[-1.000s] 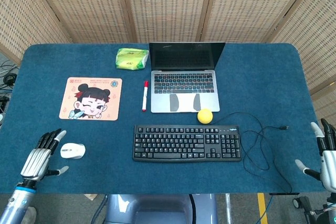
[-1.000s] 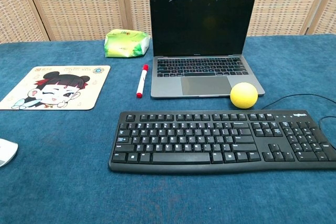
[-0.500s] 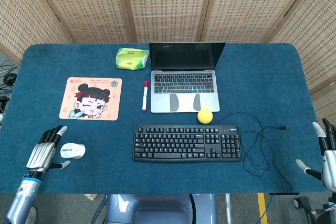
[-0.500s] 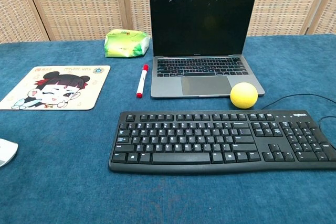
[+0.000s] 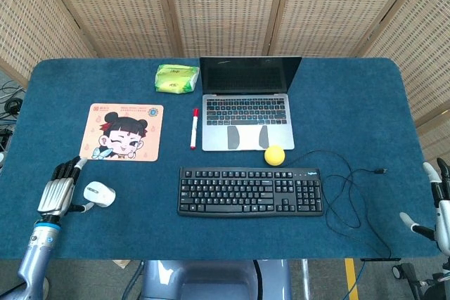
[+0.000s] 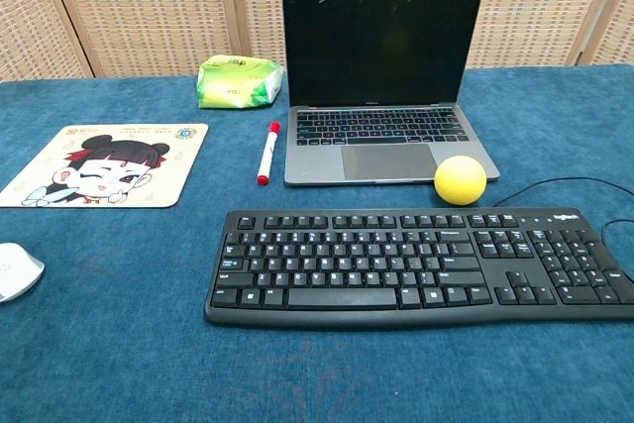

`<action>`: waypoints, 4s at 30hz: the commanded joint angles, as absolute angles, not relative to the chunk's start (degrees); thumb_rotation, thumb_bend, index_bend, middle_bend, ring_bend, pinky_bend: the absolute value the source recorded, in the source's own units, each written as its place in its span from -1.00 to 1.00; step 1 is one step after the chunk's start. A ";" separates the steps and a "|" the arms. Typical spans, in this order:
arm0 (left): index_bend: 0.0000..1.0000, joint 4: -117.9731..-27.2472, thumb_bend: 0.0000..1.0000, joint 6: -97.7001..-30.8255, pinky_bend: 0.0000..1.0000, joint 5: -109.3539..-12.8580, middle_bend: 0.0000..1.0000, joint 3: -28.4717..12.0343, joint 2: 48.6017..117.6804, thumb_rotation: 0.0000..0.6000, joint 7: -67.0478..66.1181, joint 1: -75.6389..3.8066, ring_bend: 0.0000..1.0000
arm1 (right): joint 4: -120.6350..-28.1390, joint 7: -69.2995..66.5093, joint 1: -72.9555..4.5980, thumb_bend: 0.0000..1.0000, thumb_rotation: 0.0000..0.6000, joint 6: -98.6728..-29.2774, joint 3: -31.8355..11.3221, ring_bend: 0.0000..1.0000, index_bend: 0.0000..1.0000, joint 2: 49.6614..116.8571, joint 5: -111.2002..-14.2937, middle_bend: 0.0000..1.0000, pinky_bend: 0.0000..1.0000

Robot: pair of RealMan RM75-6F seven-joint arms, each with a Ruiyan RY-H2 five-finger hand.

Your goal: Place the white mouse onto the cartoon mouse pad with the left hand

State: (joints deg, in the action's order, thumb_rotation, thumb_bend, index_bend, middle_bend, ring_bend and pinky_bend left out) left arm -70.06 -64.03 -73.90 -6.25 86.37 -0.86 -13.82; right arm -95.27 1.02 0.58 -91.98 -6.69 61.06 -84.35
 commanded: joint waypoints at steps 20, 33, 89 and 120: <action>-1.00 -60.14 -0.90 -51.90 -1.00 -62.75 -1.00 -13.53 90.37 1.00 -11.03 -26.53 -1.00 | -93.43 0.55 -0.28 -1.00 1.00 -89.01 -7.80 -1.00 -1.00 61.72 -80.24 -1.00 -1.00; -1.00 -62.50 -0.91 -55.73 -1.00 -68.31 -1.00 -13.17 94.01 1.00 -9.89 -31.25 -1.00 | -92.39 -0.85 -0.48 -1.00 1.00 -87.83 -8.41 -1.00 -1.00 61.59 -78.39 -1.00 -1.00; -1.00 -68.02 -0.89 -56.10 -1.00 -57.13 -1.00 -11.65 89.58 1.00 -5.34 -23.88 -1.00 | -93.45 -3.93 -0.05 -1.00 1.00 -88.48 -7.82 -1.00 -1.00 60.28 -80.18 -1.00 -1.00; -0.02 -73.87 -0.75 -56.85 0.03 -46.80 -0.12 -12.87 89.62 1.00 -17.46 -26.93 -0.11 | -93.51 -5.22 -0.16 -1.00 1.00 -87.88 -7.67 -1.00 -1.00 59.75 -80.21 -1.00 -1.00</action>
State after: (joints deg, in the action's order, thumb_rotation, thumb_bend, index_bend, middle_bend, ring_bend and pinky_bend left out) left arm -73.87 -56.86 -46.84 -12.84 89.59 -17.45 -26.91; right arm -93.52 -5.23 -0.16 -87.89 -7.67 59.75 -80.21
